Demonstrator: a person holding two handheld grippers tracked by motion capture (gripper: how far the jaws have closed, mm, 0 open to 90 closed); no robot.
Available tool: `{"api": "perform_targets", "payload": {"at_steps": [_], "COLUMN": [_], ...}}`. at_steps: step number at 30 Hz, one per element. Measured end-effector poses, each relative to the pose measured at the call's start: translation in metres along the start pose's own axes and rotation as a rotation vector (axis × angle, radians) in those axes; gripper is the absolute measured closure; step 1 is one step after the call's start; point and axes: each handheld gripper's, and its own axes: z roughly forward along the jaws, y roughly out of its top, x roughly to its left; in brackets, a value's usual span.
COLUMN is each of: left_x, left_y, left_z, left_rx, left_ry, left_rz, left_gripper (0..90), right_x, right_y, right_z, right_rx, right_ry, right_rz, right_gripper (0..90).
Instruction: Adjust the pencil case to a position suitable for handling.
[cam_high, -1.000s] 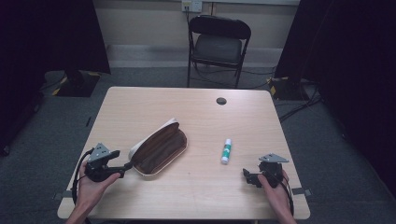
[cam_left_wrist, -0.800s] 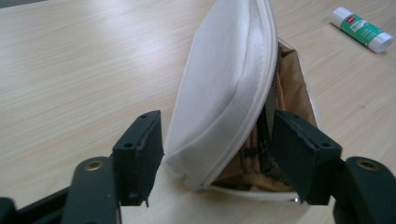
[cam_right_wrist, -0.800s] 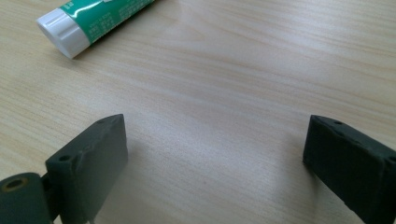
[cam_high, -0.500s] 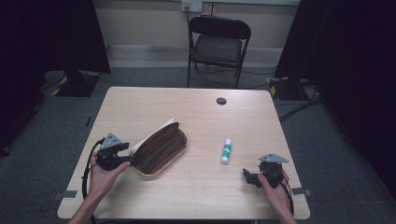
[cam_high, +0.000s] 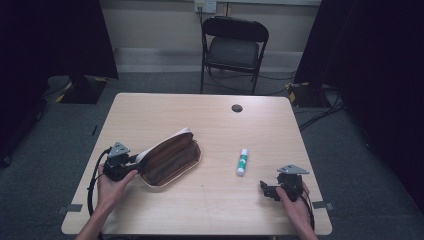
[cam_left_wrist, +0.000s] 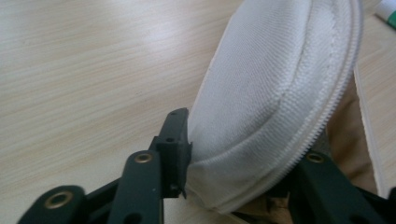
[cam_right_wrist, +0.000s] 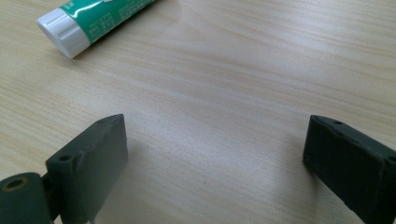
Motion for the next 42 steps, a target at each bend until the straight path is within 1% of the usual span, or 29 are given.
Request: {"api": "perform_targets", "payload": {"at_steps": [3,5,6,8,9,11,12,13,15,17,18,20,23,24,25,26,30,31,32,34,35,36,38,41,42], "left_x": [0.002,0.002,0.002,0.002,0.002,0.001,0.0,-0.001,-0.002,-0.005,-0.007,-0.009,-0.013,-0.015,-0.017,-0.019,-0.025,-0.027,-0.029,-0.031,-0.033,-0.034,-0.039,-0.046,-0.046], "left_y": [-0.001,-0.001,-0.001,-0.001,-0.001,-0.001,-0.001,-0.001,-0.001,0.001,0.001,0.001,0.002,0.002,0.002,0.003,0.003,0.003,0.003,0.004,0.004,0.004,0.004,0.004,0.004], "left_z": [-0.002,-0.002,-0.002,-0.003,-0.003,-0.004,-0.004,-0.005,-0.006,-0.009,-0.01,-0.011,-0.012,-0.013,-0.013,-0.013,-0.014,-0.015,-0.015,-0.014,-0.014,-0.013,-0.011,-0.008,-0.007], "left_rx": [-0.005,-0.008,-0.014,-0.017,-0.016,-0.018,-0.026,-0.018,-0.026,-0.04,-0.041,-0.051,-0.058,-0.053,-0.059,-0.061,-0.049,-0.052,-0.053,-0.047,-0.042,-0.037,-0.031,-0.024,-0.023], "left_ry": [0.007,0.011,0.006,0.002,-0.003,-0.011,-0.025,-0.028,-0.029,-0.054,-0.063,-0.094,-0.138,-0.148,-0.169,-0.179,-0.225,-0.244,-0.265,-0.294,-0.317,-0.33,-0.363,-0.389,-0.388], "left_rz": [0.002,-0.004,-0.011,-0.006,-0.003,0.023,0.025,0.042,0.044,0.061,0.065,0.07,0.088,0.088,0.094,0.099,0.117,0.127,0.124,0.142,0.146,0.151,0.17,0.18,0.181], "left_gripper": [68.8,70.5,71.3,72.4,72.9,74.2,74.9,75.4,75.7,75.7,75.8,75.7,75.7,75.7,75.7,75.7,75.9,76.0,76.0,76.2,76.3,76.3,76.3,76.2,75.9], "right_x": [0.0,0.0,0.0,0.0,0.0,0.0,0.0,0.0,0.0,0.0,0.0,0.0,0.0,0.0,0.0,0.0,0.0,0.0,0.0,0.0,0.0,0.0,0.0,0.0,0.0], "right_y": [0.0,0.0,0.0,0.0,0.0,0.0,0.0,0.0,0.0,0.0,0.0,0.0,0.0,0.0,0.0,0.0,0.0,0.0,0.0,0.0,0.0,0.0,0.0,0.0,0.0], "right_z": [0.0,0.0,0.0,0.0,0.0,0.0,0.0,0.0,0.0,0.0,0.0,0.0,0.0,0.0,0.0,0.0,0.0,0.0,0.0,0.0,0.0,0.0,0.0,0.0,0.0], "right_rx": [0.0,0.0,0.0,0.0,0.0,0.0,0.0,0.0,0.0,0.0,0.0,0.0,0.0,0.0,0.0,0.0,0.0,0.0,0.0,0.0,0.0,0.0,0.0,0.0,0.0], "right_ry": [0.0,0.0,0.0,0.0,0.0,0.0,0.0,0.0,0.0,0.0,0.0,0.0,0.0,0.0,0.0,0.0,0.0,0.0,0.0,0.0,0.0,0.0,0.0,0.0,0.0], "right_rz": [0.0,0.0,0.0,0.0,0.0,0.0,0.0,0.0,0.0,0.0,0.0,0.0,0.0,0.0,0.0,0.0,0.0,0.0,0.0,0.0,0.0,0.0,0.001,0.0,0.0], "right_gripper": [5.6,5.6,5.7,5.6,5.7,5.7,5.7,5.7,5.7,5.7,5.7,5.7,5.8,5.7,5.8,5.7,5.7,5.7,5.7,5.7,5.7,5.7,5.7,5.7,5.7]}}
